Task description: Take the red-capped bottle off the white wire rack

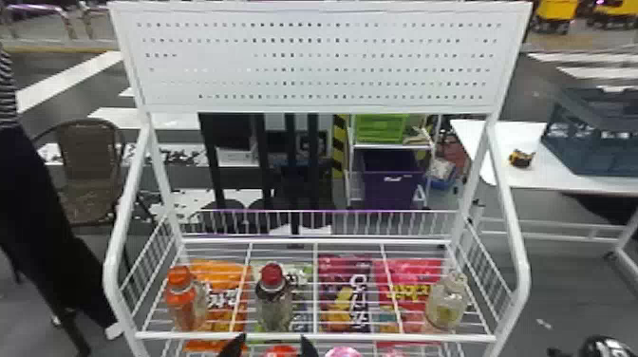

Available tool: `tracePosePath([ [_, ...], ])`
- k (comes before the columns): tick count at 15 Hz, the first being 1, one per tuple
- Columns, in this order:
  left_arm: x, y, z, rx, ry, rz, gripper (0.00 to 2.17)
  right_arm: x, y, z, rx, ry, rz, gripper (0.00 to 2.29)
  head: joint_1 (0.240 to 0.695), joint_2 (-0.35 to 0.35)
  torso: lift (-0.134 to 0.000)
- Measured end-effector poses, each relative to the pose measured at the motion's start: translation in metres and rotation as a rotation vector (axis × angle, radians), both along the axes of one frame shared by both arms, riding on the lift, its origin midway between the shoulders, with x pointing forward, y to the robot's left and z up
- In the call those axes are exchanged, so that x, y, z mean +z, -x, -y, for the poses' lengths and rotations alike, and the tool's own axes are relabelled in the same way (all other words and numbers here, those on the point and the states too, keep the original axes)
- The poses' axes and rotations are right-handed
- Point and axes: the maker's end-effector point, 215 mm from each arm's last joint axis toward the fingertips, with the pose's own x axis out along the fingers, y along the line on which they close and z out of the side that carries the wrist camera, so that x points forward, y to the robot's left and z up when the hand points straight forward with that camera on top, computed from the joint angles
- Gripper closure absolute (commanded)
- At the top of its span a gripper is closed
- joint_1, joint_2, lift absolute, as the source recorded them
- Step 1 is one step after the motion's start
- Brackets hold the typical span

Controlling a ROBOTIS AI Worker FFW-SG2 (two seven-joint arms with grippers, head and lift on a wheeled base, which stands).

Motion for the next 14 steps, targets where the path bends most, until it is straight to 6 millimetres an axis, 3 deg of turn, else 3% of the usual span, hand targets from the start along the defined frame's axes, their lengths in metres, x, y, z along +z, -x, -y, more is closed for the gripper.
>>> tracePosePath([
  [5,-0.013,-0.039,0.001,0.024,-0.034,-0.004,0.08,0.002,0.000,0.000,0.000,-0.001,0.005,1.19,0.499,0.000,0.000],
  [14,-0.017,-0.097,-0.010,0.056,-0.051,-0.009,0.10,0.003,0.001,0.006,-0.007,0.002,0.007,1.19,0.499,0.000,0.000],
])
